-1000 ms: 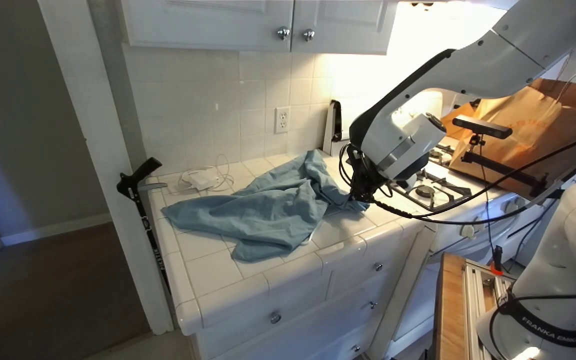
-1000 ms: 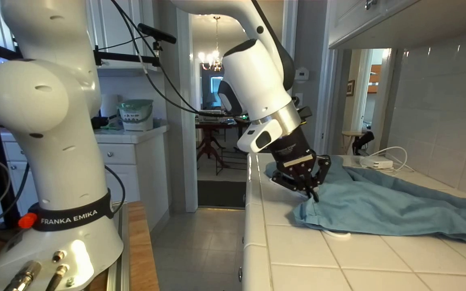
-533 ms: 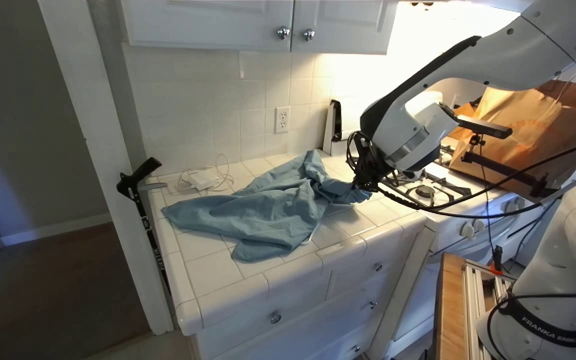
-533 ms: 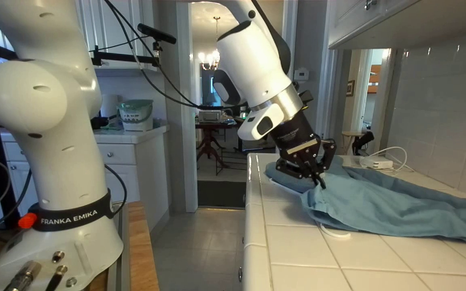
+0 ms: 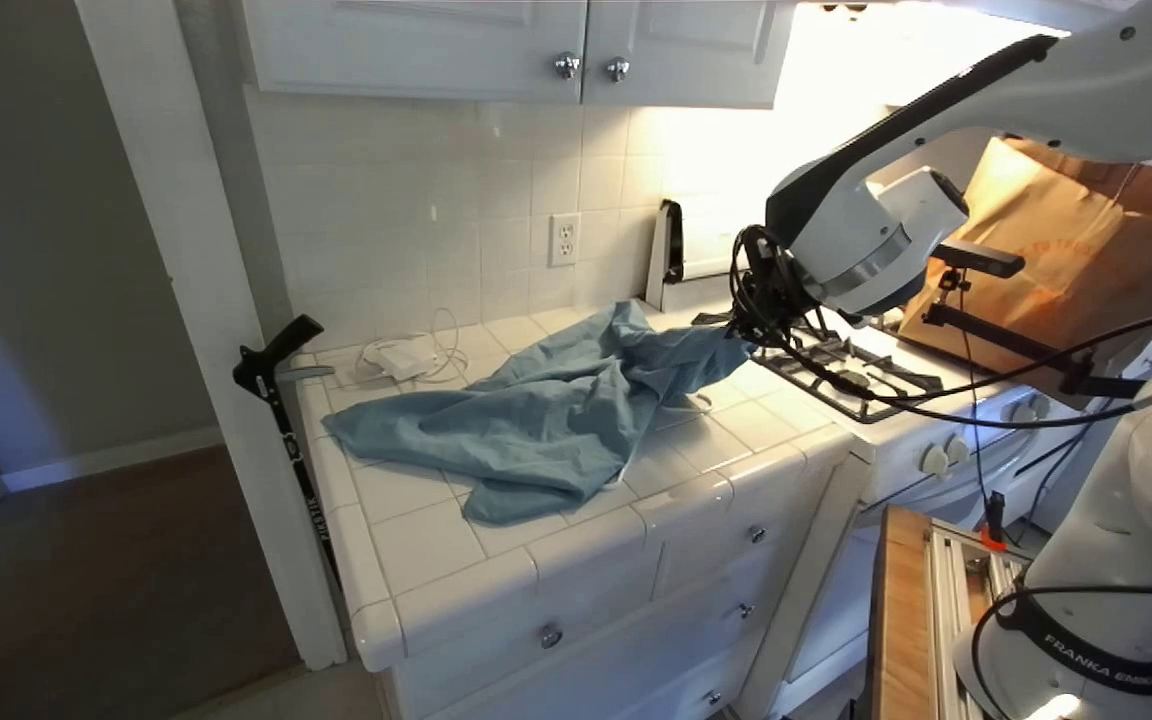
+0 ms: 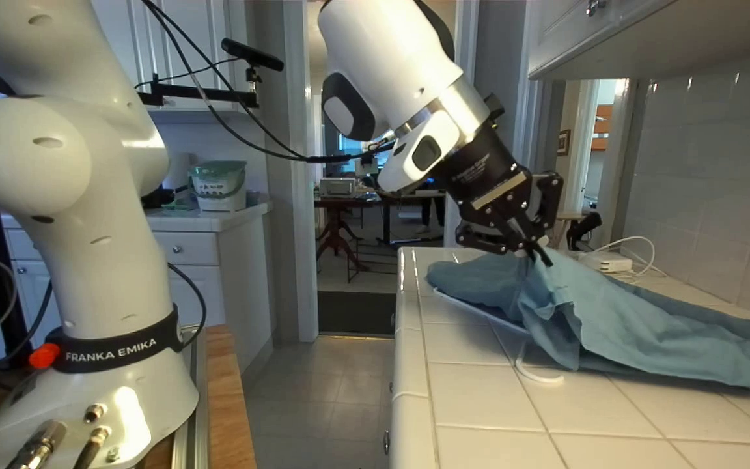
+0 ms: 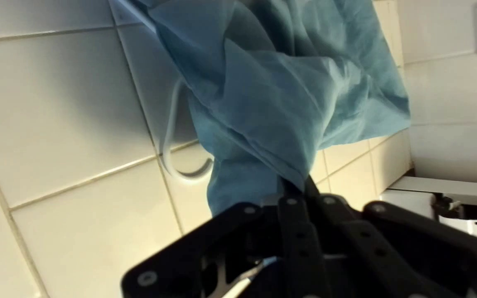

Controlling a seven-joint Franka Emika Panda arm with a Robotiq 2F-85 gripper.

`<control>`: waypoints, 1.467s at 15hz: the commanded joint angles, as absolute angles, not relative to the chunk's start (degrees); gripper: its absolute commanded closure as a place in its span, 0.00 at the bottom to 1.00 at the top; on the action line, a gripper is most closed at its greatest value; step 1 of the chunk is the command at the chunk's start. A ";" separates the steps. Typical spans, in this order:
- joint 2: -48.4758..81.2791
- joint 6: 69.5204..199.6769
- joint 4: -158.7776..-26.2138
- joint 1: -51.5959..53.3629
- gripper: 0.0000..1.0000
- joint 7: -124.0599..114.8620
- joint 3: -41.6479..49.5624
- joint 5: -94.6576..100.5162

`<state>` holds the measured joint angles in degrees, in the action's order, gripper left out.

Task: Unfold the blue cloth

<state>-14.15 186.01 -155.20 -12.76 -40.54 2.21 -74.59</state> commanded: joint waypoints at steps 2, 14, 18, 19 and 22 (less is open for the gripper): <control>-21.38 184.67 -158.50 -19.12 0.99 -42.21 -1.71 -68.98; -34.59 153.52 -158.68 -57.22 0.99 -55.35 -24.42 -38.18; -44.73 137.42 -158.53 -52.16 0.99 -61.15 -14.77 -27.17; -47.46 133.03 -158.01 -51.84 0.99 -62.81 -12.84 -23.87; -51.72 124.18 -156.36 -52.23 0.99 -68.12 -7.92 -13.49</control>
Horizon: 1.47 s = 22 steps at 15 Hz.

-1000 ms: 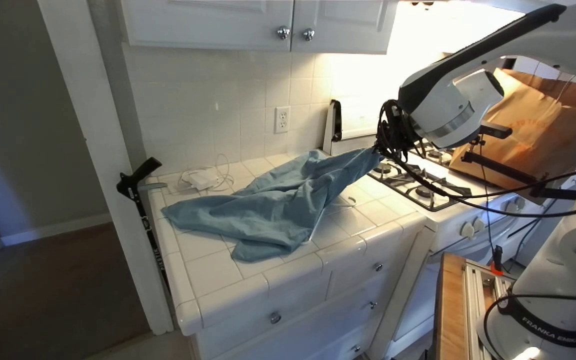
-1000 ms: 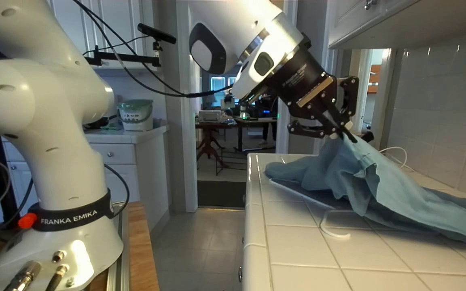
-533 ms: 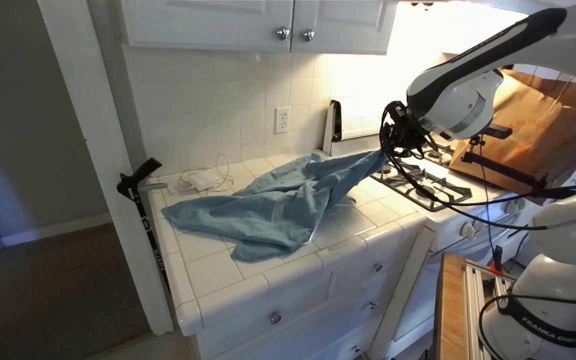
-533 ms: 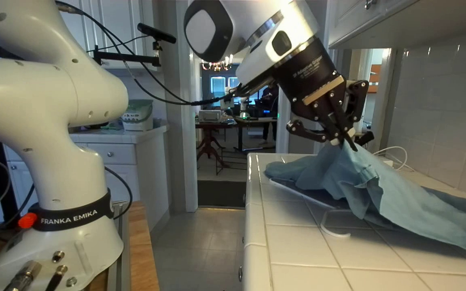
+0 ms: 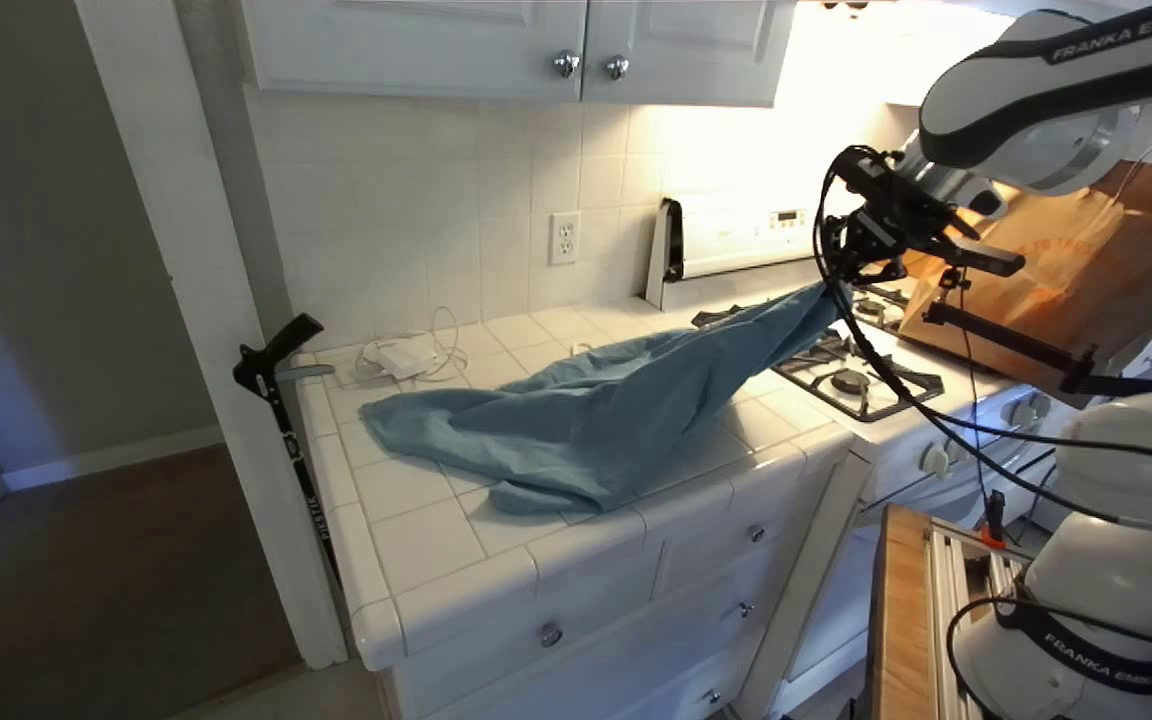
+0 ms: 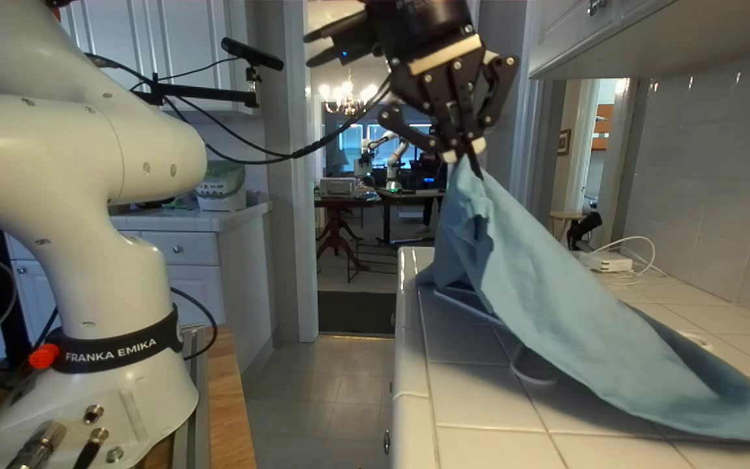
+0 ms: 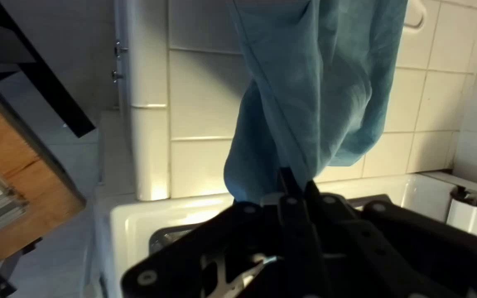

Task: Unfold the blue cloth

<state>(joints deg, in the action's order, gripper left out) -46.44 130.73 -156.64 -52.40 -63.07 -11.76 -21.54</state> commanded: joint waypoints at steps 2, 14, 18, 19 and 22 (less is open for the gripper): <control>-51.51 122.57 -155.80 -52.79 0.99 -69.45 -6.09 -8.76; -19.74 147.24 -159.06 -47.80 0.99 -71.72 -2.23 -7.13; -9.71 150.60 -159.04 -41.46 0.99 -71.56 2.43 -9.32; -8.76 150.36 -158.78 -40.05 0.99 -71.53 3.96 -9.47; -7.68 150.92 -157.70 -35.80 0.65 -71.83 8.16 -10.37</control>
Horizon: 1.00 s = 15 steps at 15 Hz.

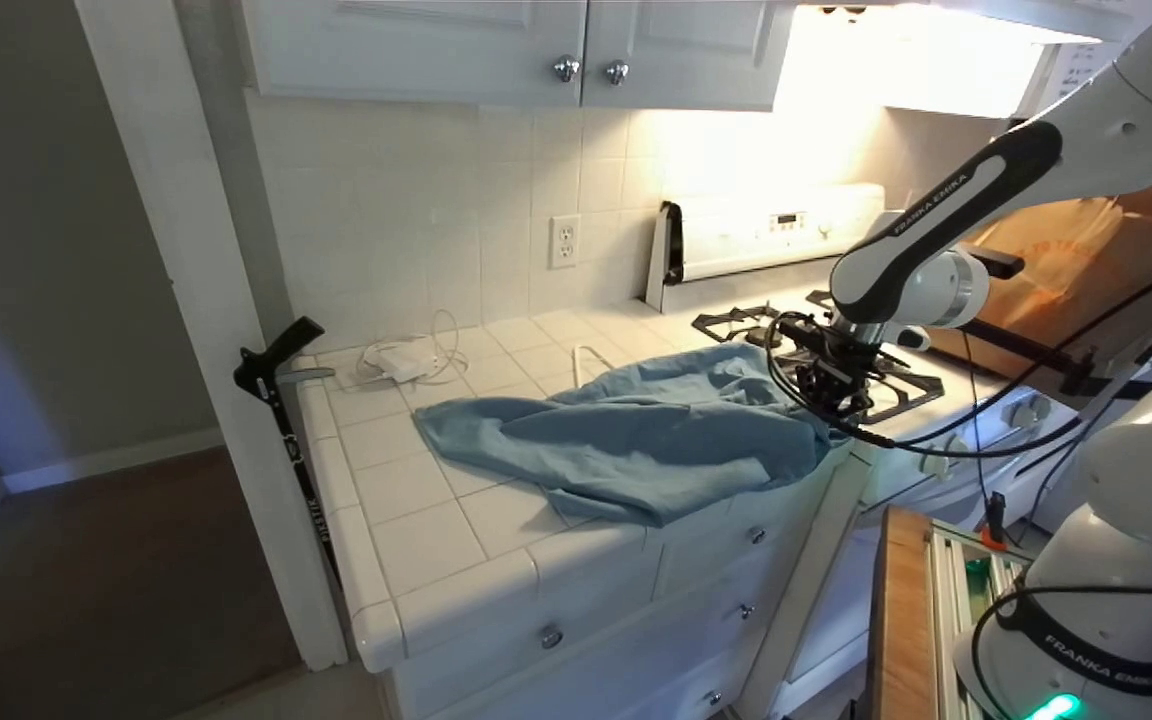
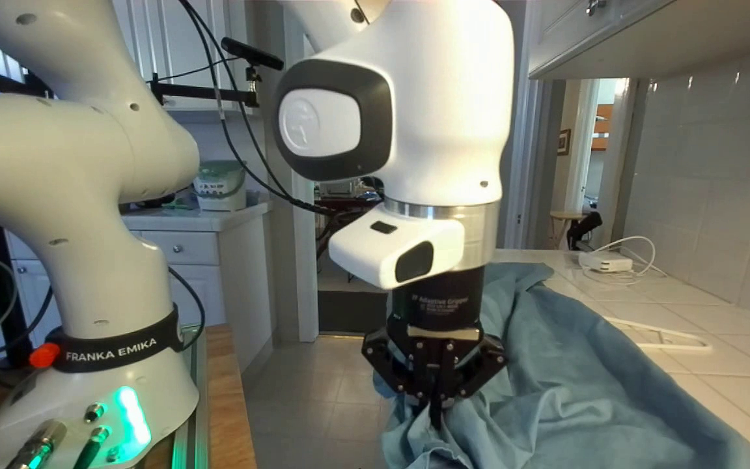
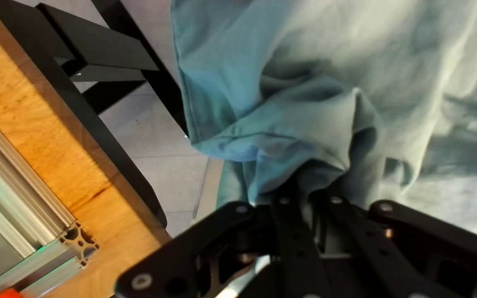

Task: Unfold the blue cloth

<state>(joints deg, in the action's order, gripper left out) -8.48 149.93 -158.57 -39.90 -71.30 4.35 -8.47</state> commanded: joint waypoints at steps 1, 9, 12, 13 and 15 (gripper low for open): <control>-8.86 150.55 -157.50 -34.76 0.57 -72.29 9.21 -9.76; -20.92 137.23 -152.07 -28.57 0.01 -77.39 10.54 -8.32; -21.97 134.62 -148.00 -24.85 0.00 -77.40 9.94 -10.16; -21.63 133.15 -145.88 -23.65 0.00 -77.81 9.76 -10.62; -20.08 130.20 -141.76 -21.95 0.00 -79.37 9.59 -11.11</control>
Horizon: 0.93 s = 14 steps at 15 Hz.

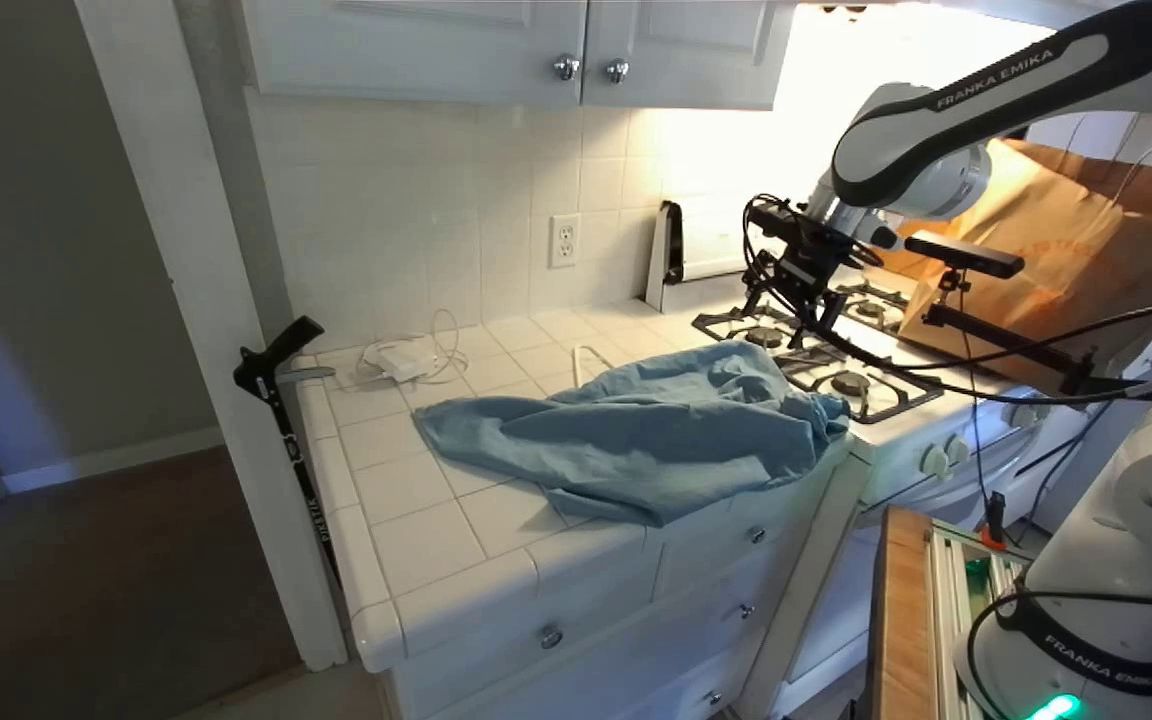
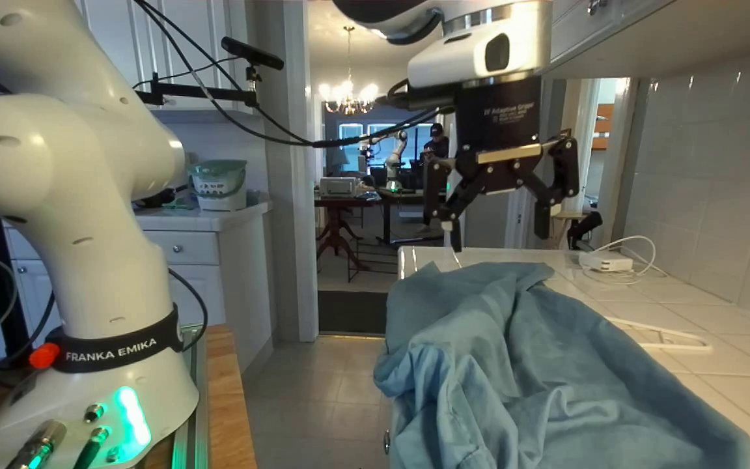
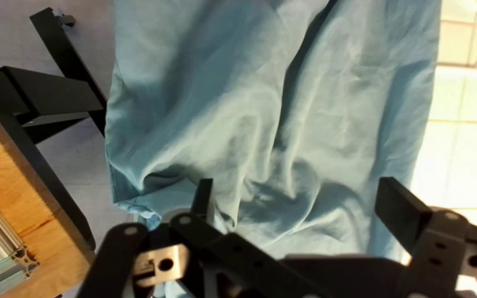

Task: Unfold the blue cloth

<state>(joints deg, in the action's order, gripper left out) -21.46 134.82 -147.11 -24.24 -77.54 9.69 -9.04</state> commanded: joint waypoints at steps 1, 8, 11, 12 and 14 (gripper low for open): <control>-19.43 128.78 -139.85 -21.61 0.00 -80.86 9.37 -10.55; -14.70 119.61 -128.33 -19.80 0.00 -89.19 9.12 -8.65; -15.64 120.92 -129.63 -19.07 0.00 -88.27 9.96 -8.74; -15.30 120.82 -129.18 -18.87 0.00 -88.74 9.82 -8.72; -15.01 120.77 -128.93 -18.77 0.00 -89.04 9.75 -8.69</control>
<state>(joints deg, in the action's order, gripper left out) -15.01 120.88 -129.06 -19.76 -88.84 8.80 -8.99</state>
